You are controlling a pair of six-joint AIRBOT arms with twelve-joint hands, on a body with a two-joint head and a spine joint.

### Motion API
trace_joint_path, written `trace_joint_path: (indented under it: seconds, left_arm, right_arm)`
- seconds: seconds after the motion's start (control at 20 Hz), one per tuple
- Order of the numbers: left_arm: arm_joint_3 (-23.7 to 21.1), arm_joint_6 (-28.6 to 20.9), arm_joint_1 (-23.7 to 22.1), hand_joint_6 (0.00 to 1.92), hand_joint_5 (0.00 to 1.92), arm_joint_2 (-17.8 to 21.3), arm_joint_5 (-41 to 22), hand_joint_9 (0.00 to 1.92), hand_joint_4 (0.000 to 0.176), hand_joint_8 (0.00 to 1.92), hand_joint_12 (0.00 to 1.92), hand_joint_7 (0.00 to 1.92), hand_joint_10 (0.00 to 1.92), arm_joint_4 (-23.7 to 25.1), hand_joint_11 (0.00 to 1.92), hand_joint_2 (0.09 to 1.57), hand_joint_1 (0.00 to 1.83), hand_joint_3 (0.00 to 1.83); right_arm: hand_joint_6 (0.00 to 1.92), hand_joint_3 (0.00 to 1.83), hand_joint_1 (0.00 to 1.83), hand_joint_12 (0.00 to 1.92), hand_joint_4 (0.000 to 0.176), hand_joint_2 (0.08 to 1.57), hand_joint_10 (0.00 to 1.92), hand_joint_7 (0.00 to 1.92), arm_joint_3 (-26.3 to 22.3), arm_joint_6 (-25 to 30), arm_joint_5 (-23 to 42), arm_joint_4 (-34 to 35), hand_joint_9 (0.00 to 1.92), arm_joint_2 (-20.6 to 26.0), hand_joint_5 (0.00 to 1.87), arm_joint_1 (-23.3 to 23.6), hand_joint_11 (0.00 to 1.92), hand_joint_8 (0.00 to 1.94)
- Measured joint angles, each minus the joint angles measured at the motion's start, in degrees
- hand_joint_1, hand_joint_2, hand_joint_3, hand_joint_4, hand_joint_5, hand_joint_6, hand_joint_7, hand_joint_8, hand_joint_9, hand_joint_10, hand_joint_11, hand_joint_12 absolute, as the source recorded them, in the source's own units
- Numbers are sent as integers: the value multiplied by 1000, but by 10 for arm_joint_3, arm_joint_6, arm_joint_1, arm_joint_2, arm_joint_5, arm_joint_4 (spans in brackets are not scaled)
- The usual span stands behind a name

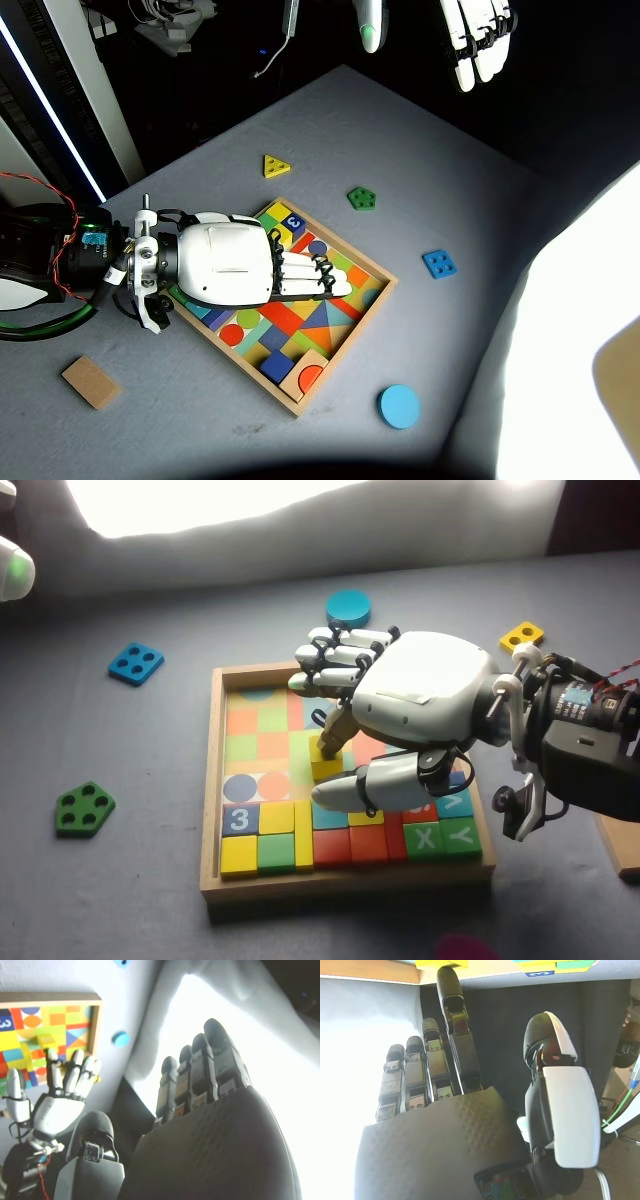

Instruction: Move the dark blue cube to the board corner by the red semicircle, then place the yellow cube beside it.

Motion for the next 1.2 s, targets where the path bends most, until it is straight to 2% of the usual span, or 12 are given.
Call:
trace_joint_path:
  seconds: [0.55,0.65,1.0,1.1,1.2]
  left_arm:
    - [1,-1,0,1,115,0,0,77,19,4,495,83,2,0,0,1253,0,0]
    - [1,-1,0,6,129,0,0,88,14,5,492,90,5,0,0,1266,0,6]
    - [1,-1,0,2,119,0,0,78,20,1,470,82,2,0,0,1253,0,0]
    - [1,-1,0,2,108,0,0,76,15,2,446,78,3,0,0,1258,0,1]
    - [1,-1,-1,5,120,0,0,84,17,3,496,86,5,0,0,1255,0,0]
  right_arm:
    - [6,1,57,0,0,1189,6,221,24,4,1,3,40,17,929,-3,0,2]
    - [4,0,59,0,0,1188,8,228,35,5,2,4,47,17,926,-3,0,4]
    - [4,1,42,0,0,1191,3,211,50,5,3,4,37,19,924,-3,0,0]
    - [6,0,30,0,0,1189,5,214,57,5,3,3,37,18,929,-3,0,4]
    - [2,0,26,0,0,1189,4,212,64,6,1,10,34,19,921,-2,0,3]
